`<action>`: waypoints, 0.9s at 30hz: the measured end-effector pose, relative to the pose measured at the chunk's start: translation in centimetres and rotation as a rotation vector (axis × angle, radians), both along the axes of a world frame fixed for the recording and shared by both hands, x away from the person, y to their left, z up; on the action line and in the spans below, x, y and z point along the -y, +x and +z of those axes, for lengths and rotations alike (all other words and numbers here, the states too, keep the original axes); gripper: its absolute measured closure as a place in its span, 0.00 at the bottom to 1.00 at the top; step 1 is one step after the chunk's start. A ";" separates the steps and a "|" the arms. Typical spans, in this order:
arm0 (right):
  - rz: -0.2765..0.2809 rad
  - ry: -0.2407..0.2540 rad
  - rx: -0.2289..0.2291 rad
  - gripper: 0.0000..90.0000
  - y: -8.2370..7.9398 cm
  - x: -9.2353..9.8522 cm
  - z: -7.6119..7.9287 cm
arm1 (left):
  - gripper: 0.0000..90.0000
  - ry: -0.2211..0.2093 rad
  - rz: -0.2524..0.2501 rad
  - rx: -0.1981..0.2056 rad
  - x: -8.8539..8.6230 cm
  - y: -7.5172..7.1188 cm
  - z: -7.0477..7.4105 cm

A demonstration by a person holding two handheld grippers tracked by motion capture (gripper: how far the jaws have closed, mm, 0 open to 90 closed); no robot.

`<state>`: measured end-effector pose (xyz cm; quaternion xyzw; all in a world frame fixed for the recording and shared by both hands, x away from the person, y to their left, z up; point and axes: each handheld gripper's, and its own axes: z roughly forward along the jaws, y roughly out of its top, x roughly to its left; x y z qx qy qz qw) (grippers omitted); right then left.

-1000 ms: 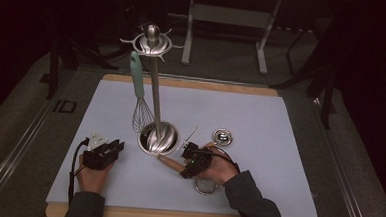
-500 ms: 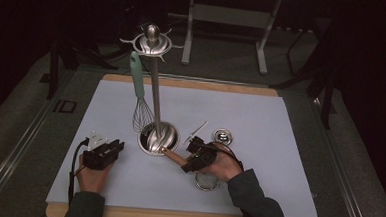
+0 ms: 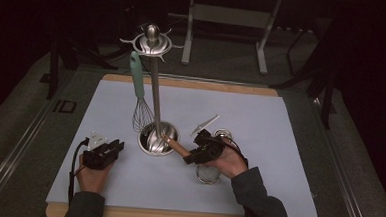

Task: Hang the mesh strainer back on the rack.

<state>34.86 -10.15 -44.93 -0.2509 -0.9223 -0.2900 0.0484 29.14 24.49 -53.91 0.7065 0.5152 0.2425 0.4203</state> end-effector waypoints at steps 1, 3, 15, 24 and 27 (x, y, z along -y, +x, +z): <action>-0.006 0.014 0.013 0.79 0.0 0.1 0.3 | 0.81 0.004 -0.002 0.002 0.0 0.0 0.0; -0.007 0.030 0.026 0.79 -0.1 0.3 0.6 | 0.81 0.004 -0.002 0.002 0.0 0.0 0.0; -0.033 0.114 0.108 0.79 -0.3 0.7 2.0 | 0.81 0.000 0.000 0.004 0.0 0.0 0.0; -0.037 0.177 0.191 0.79 -0.8 1.2 3.5 | 0.81 0.000 -0.001 0.004 0.0 0.0 0.0; -0.039 0.186 0.206 0.79 -0.9 1.2 3.7 | 0.81 -0.001 -0.001 0.004 0.0 0.0 0.0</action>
